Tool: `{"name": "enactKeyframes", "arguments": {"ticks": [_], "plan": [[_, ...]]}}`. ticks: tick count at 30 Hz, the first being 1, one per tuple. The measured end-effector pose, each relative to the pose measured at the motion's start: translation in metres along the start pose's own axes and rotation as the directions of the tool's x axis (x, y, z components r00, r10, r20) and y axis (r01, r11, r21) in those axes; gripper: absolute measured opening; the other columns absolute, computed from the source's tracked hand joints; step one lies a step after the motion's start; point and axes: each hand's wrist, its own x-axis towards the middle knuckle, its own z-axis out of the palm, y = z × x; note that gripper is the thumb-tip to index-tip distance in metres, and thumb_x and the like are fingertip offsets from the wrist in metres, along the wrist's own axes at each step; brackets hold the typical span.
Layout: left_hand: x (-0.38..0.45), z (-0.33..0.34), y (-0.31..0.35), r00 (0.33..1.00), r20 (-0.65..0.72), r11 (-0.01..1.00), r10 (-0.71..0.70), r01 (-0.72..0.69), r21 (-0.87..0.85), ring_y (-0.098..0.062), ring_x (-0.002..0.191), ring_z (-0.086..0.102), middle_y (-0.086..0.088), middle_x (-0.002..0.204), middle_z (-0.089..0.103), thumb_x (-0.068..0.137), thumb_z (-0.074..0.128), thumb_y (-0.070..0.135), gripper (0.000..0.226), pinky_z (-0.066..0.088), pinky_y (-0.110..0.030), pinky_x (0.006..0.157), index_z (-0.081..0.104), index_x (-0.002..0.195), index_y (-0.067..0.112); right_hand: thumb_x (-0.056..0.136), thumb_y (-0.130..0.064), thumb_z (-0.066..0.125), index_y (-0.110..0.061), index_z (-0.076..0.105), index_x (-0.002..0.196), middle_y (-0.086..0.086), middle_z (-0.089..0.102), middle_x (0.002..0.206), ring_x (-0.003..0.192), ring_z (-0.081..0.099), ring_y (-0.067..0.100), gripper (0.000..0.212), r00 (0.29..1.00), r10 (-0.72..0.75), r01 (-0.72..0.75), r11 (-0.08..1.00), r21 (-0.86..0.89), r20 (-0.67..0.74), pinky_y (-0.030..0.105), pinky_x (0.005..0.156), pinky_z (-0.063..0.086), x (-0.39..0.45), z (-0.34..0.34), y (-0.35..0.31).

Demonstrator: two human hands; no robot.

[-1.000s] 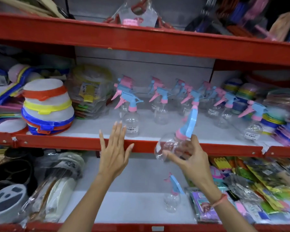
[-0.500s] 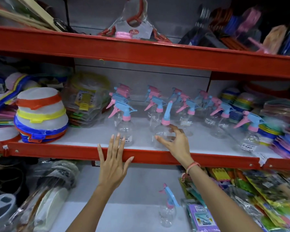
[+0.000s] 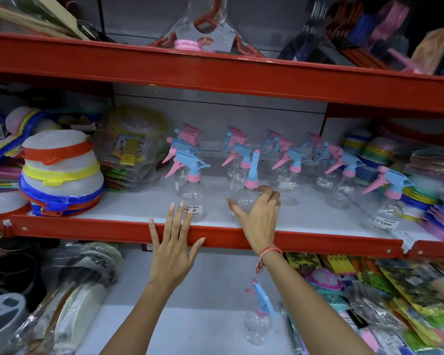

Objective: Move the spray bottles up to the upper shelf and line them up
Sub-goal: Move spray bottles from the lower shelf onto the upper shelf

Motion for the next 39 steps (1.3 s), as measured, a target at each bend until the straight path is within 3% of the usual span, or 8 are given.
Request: {"name": "enactKeyframes", "arguments": {"ticks": [7, 13, 21, 25, 28, 32, 35, 39], "plan": [[0.001, 0.001, 0.000, 1.000, 0.011, 1.000, -0.004, 0.004, 0.007, -0.029, 0.151, 0.015, -0.012, 0.162, 0.024, 0.098, 0.028, 0.055, 0.071, 0.008, -0.064, 0.118, 0.026, 0.153, 0.011, 0.073, -0.040, 0.079, -0.022, 0.050, 0.129, 0.008, 0.045, 0.127, 0.114, 0.054, 0.021, 0.065, 0.939, -0.047, -0.034, 0.972, 0.231, 0.340, 0.025, 0.095, 0.039, 0.020, -0.026, 0.030], [0.001, 0.000, 0.000, 1.000, -0.004, 1.000, -0.003, 0.003, 0.007, -0.028, 0.150, 0.014, -0.012, 0.162, 0.024, 0.098, 0.028, 0.055, 0.070, 0.009, -0.064, 0.118, 0.024, 0.153, 0.012, 0.089, -0.020, 0.065, -0.021, 0.028, 0.146, -0.001, 0.034, 0.153, 0.142, 0.030, 0.017, 0.067, 0.728, -0.140, -0.137, 0.929, 0.343, 0.671, 0.031, 0.114, 0.028, 0.044, -0.047, 0.043], [0.000, -0.002, 0.002, 1.000, -0.002, 1.000, -0.006, 0.006, -0.001, -0.029, 0.150, 0.016, -0.014, 0.161, 0.024, 0.097, 0.029, 0.054, 0.071, 0.009, -0.065, 0.117, 0.026, 0.153, 0.010, 0.094, -0.020, 0.058, -0.037, 0.023, 0.144, -0.011, 0.012, 0.160, 0.149, 0.011, 0.016, 0.064, 0.591, -0.175, -0.175, 0.926, 0.336, 0.788, 0.040, 0.122, 0.014, 0.059, -0.055, 0.052], [0.000, -0.004, 0.003, 1.000, -0.015, 1.000, -0.023, 0.023, 0.002, -0.029, 0.150, 0.014, -0.015, 0.162, 0.021, 0.098, 0.028, 0.053, 0.071, 0.010, -0.065, 0.117, 0.024, 0.153, 0.009, 0.086, -0.037, 0.067, -0.034, 0.003, 0.152, -0.017, 0.004, 0.158, 0.147, 0.004, 0.005, 0.093, 0.734, -0.136, -0.099, 0.948, 0.303, 0.665, 0.040, 0.121, 0.014, 0.040, -0.058, 0.057], [-0.002, -0.003, 0.009, 0.998, -0.044, 0.999, -0.044, 0.044, 0.011, -0.030, 0.151, 0.012, -0.016, 0.163, 0.018, 0.098, 0.030, 0.052, 0.073, 0.006, -0.063, 0.119, 0.020, 0.154, 0.006, 0.083, -0.036, 0.071, -0.029, 0.022, 0.150, -0.005, 0.027, 0.156, 0.144, 0.026, 0.016, 0.084, 0.942, -0.197, 0.086, 0.925, 0.370, 0.273, 0.040, 0.116, 0.029, 0.009, -0.065, 0.060], [-0.001, 0.000, 0.027, 0.997, -0.069, 0.999, 0.038, -0.038, -0.005, -0.028, 0.151, 0.015, -0.015, 0.162, 0.019, 0.100, 0.028, 0.053, 0.072, 0.006, -0.062, 0.119, 0.018, 0.154, 0.006, 0.082, -0.027, 0.070, -0.014, 0.048, 0.132, 0.001, 0.048, 0.130, 0.121, 0.047, 0.019, 0.056, 0.928, -0.346, 0.371, 0.892, 0.258, -0.138, 0.038, 0.094, 0.048, -0.037, -0.068, 0.079], [0.003, 0.003, 0.044, 0.994, -0.054, 0.995, 0.098, -0.099, -0.004, -0.027, 0.151, 0.015, -0.013, 0.163, 0.018, 0.101, 0.029, 0.053, 0.071, 0.008, -0.063, 0.119, 0.014, 0.155, 0.009, 0.081, -0.027, 0.071, -0.010, 0.051, 0.126, 0.004, 0.048, 0.123, 0.116, 0.045, 0.015, 0.052, 0.916, -0.375, 0.395, 0.904, 0.163, -0.142, 0.038, 0.092, 0.047, -0.076, -0.061, 0.106], [0.004, 0.009, 0.051, 0.995, -0.023, 0.995, 0.095, -0.095, 0.013, -0.027, 0.152, 0.010, -0.010, 0.164, 0.013, 0.101, 0.029, 0.053, 0.072, 0.005, -0.064, 0.119, 0.010, 0.156, 0.011, 0.075, -0.027, 0.076, -0.011, 0.048, 0.128, 0.008, 0.048, 0.124, 0.116, 0.046, 0.022, 0.062, 0.966, -0.241, 0.228, 0.965, 0.131, 0.097, 0.045, 0.097, 0.044, -0.129, -0.045, 0.153]]}}
